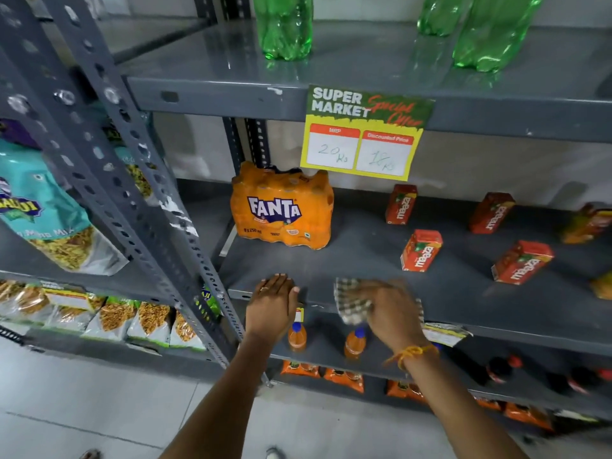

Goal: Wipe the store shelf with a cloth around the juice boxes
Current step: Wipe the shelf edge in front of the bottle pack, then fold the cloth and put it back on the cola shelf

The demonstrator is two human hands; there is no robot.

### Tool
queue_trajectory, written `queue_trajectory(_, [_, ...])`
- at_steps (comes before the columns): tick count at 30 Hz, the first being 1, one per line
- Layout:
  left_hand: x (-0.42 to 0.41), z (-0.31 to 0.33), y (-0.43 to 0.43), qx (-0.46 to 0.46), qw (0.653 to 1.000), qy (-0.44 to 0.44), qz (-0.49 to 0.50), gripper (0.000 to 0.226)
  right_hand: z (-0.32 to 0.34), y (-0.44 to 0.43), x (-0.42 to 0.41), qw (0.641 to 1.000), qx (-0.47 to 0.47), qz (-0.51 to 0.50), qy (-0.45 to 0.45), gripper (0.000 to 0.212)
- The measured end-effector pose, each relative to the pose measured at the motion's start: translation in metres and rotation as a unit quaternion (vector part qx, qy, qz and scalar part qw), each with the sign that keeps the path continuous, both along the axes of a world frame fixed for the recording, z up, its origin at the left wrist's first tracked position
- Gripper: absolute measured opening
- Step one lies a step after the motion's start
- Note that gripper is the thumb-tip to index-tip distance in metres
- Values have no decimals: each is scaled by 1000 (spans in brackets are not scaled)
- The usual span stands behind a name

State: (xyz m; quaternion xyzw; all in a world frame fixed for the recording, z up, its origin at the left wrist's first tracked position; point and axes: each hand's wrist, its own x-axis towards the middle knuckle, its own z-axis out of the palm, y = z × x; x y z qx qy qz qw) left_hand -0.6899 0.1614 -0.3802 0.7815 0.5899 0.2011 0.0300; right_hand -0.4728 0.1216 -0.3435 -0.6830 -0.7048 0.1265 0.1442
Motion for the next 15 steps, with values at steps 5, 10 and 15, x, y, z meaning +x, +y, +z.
queue_trajectory(5, [3,-4,-4,-24,1000,-7,13,35,-5,40,-7,998,-39,-53,-23,60])
queue_trajectory(10, [8,1,-2,-18,999,-36,36,41,-26,19,-42,997,-36,53,-36,66])
queue_trajectory(15, [9,3,7,-43,997,-30,54,27,-11,13,-36,986,-81,143,-20,53])
